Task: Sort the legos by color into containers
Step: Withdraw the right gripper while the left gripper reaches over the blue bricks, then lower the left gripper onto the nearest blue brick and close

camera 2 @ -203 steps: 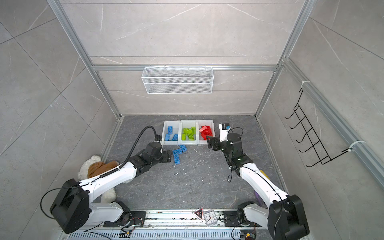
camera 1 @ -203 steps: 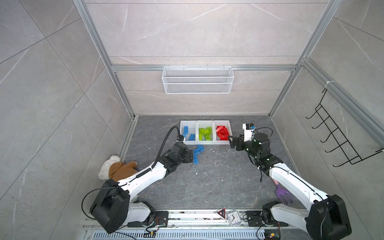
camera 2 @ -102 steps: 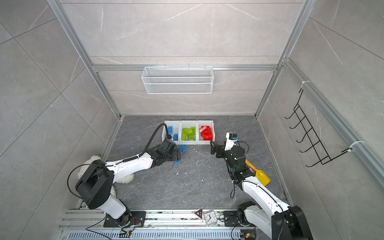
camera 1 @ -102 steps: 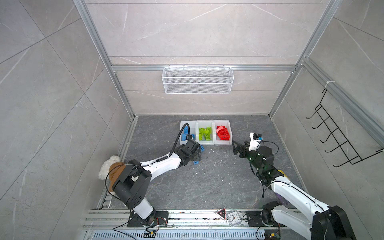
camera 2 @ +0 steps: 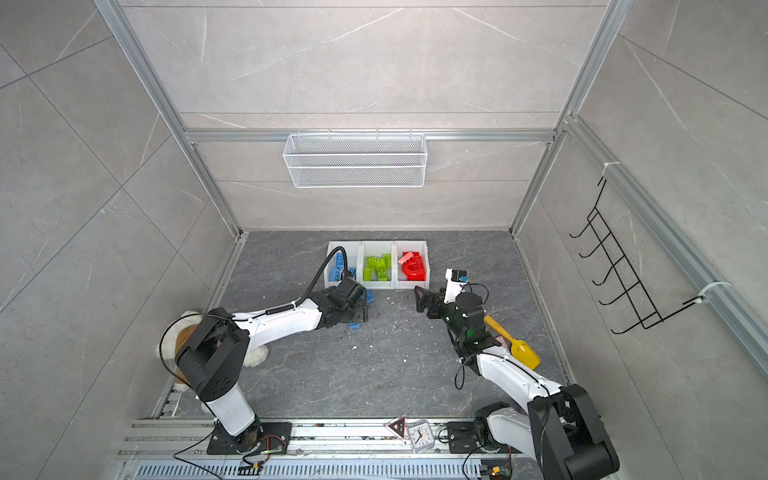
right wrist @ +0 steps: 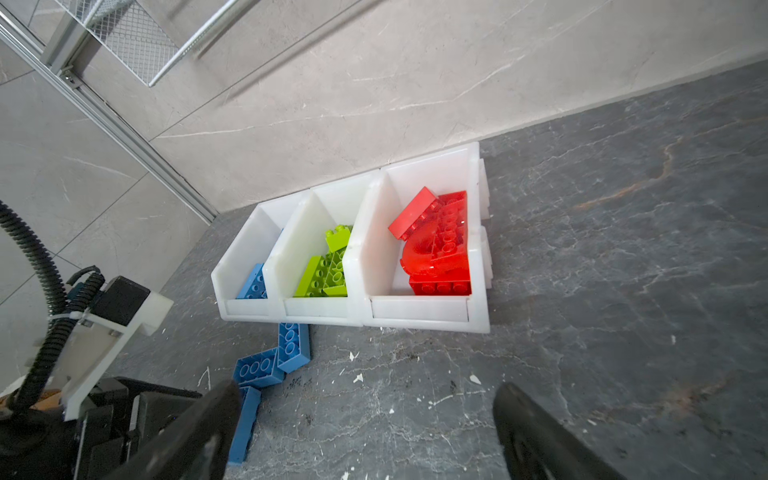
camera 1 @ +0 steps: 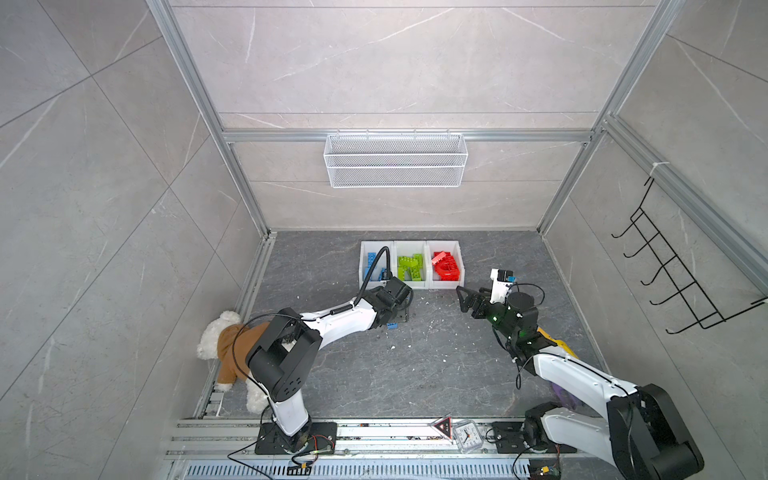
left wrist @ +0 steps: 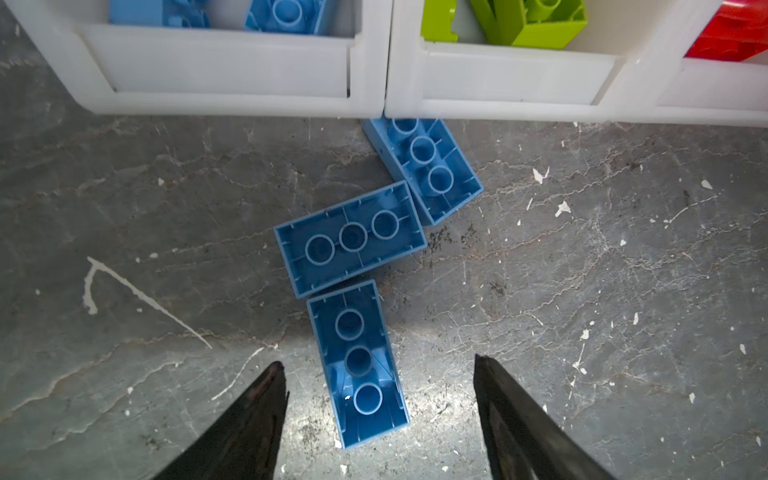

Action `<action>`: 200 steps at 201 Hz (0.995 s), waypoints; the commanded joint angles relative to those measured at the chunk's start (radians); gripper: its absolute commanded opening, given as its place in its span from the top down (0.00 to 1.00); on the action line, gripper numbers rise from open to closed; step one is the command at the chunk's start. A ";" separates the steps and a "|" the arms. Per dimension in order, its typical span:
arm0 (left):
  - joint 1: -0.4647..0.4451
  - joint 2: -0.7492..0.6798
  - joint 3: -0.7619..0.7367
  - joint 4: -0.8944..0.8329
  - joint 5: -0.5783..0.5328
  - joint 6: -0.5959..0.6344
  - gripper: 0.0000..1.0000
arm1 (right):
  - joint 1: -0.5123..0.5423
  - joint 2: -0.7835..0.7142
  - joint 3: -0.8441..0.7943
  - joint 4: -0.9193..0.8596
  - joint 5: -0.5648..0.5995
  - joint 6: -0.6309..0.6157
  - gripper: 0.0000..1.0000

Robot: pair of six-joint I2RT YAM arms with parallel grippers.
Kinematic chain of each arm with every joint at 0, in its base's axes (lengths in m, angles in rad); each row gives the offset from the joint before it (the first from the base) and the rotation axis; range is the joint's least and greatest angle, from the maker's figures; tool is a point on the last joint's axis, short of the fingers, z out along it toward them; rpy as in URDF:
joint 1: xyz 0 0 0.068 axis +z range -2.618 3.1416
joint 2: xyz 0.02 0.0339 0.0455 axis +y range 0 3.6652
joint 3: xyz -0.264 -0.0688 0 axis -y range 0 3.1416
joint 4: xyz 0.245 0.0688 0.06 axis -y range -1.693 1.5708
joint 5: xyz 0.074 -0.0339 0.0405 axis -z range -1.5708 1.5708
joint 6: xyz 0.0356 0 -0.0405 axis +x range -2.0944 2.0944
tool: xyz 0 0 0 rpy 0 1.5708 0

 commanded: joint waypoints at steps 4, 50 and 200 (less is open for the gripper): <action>-0.007 0.015 0.016 -0.043 -0.023 -0.032 0.45 | 0.000 0.025 0.028 0.036 -0.031 0.023 0.04; -0.007 0.067 0.046 -0.082 -0.053 -0.035 0.51 | -0.002 0.034 0.029 0.040 -0.035 0.023 0.04; -0.007 0.109 0.050 -0.086 -0.087 -0.038 0.57 | -0.001 0.076 0.055 0.010 -0.053 0.018 0.00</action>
